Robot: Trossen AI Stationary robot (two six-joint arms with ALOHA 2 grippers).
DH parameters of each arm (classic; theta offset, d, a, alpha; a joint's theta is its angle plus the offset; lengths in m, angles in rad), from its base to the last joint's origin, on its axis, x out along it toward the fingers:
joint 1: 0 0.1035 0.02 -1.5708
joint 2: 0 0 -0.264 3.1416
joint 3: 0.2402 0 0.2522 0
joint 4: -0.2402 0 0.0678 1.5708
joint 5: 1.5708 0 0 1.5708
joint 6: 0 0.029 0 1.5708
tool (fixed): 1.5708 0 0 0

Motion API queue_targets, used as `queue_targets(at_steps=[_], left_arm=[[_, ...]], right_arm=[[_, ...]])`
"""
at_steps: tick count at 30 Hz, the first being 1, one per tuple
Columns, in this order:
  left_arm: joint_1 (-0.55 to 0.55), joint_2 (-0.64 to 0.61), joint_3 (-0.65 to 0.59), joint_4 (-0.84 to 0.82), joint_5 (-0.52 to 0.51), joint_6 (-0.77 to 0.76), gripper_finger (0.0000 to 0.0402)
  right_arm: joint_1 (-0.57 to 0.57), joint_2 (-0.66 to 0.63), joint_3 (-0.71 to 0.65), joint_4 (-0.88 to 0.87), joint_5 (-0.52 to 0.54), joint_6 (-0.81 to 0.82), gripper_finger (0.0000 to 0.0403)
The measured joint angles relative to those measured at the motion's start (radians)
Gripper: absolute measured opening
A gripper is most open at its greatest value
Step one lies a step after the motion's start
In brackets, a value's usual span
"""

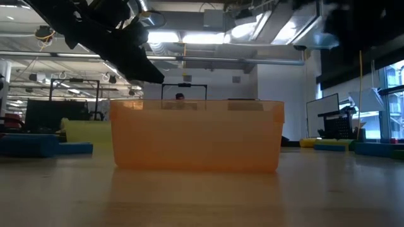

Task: Sort blocks by size
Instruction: Put the orange arch block into the blue bin

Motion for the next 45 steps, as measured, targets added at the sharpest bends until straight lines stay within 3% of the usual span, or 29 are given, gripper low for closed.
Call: queue_targets(at_steps=[5, 12, 18, 29, 37, 45], left_arm=[[0.0, 0.0, 0.0, 0.0, 0.0, -0.007, 0.0127], [0.0, 0.0, 0.0, 0.004, 0.0, -0.007, 0.0127], [0.0, 0.0, 0.0, 0.004, 0.0, -0.012, 0.0127], [0.0, 0.0, 0.0, 0.009, 0.0, -0.014, 0.0127], [0.0, 0.0, 0.0, 0.008, 0.0, -0.014, 0.0127], [0.0, 0.0, 0.0, 0.008, 0.0, -0.014, 0.0127]], right_arm=[[0.062, 0.0, -0.096, 0.001, -0.144, 0.169, 0.026], [0.103, 0.0, -0.229, 0.027, -0.227, 0.329, 0.026], [0.14, 0.001, -0.354, 0.189, -0.382, 0.478, 0.026], [0.227, 0.001, -0.508, 0.49, -0.426, 0.702, 0.026], [0.238, 0.043, -0.526, 0.542, -0.425, 0.694, 0.0256], [0.237, 0.06, -0.526, 0.561, -0.434, 0.651, 0.0171]])
